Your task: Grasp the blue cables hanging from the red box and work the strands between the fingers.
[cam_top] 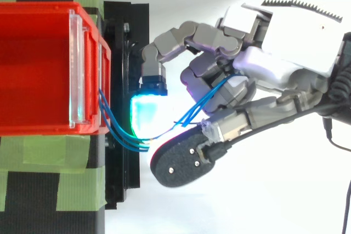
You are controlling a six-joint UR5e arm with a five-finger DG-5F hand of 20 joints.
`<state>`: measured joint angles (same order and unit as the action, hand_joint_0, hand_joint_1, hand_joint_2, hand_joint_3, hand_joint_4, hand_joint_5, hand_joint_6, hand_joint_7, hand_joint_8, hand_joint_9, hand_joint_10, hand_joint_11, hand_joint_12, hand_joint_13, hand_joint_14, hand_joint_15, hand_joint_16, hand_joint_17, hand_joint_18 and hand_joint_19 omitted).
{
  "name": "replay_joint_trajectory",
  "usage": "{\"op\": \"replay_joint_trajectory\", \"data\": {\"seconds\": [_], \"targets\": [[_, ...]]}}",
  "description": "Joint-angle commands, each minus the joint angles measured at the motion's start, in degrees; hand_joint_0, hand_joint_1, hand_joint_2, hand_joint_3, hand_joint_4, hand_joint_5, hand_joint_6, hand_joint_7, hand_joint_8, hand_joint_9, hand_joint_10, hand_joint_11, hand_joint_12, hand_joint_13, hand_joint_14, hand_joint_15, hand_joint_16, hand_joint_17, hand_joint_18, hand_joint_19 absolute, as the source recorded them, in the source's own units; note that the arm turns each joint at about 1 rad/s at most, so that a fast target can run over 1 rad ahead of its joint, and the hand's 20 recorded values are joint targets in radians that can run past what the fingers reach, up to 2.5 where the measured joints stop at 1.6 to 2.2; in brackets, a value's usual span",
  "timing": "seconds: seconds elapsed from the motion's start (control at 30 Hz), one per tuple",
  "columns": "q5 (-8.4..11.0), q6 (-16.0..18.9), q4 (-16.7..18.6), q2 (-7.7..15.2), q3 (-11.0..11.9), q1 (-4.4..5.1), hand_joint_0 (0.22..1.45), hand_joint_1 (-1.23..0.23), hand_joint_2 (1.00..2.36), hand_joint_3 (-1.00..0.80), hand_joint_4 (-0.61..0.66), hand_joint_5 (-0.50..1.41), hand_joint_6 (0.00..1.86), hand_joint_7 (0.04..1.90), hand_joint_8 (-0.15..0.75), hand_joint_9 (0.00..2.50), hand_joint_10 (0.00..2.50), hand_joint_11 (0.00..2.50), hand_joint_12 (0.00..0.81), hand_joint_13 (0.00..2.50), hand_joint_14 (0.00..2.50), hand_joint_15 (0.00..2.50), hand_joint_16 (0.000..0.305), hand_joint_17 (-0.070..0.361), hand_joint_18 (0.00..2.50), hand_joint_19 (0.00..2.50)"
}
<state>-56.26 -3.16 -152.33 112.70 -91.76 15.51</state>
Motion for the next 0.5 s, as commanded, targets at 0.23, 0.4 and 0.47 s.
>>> {"op": "replay_joint_trajectory", "data": {"seconds": [0.23,0.4,0.47], "targets": [[0.01,0.0,-0.1,0.0,0.0,-0.13,0.80,-0.67,1.00,-1.00,0.21,0.01,0.76,1.23,0.417,0.93,2.50,2.50,0.476,1.27,2.50,1.64,0.055,0.124,1.66,1.02],[-0.08,0.0,-0.1,0.0,0.0,-0.13,0.81,-0.67,1.00,-0.99,0.22,0.02,0.88,1.20,0.417,0.93,2.50,2.50,0.476,1.27,2.50,1.64,0.055,0.124,1.66,1.02],[0.01,0.1,-0.1,0.0,-0.1,-0.13,0.82,-0.67,1.00,-0.98,0.21,0.02,0.91,1.20,0.417,0.93,2.50,2.50,0.476,1.27,2.50,1.64,0.055,0.124,1.66,1.02]]}}
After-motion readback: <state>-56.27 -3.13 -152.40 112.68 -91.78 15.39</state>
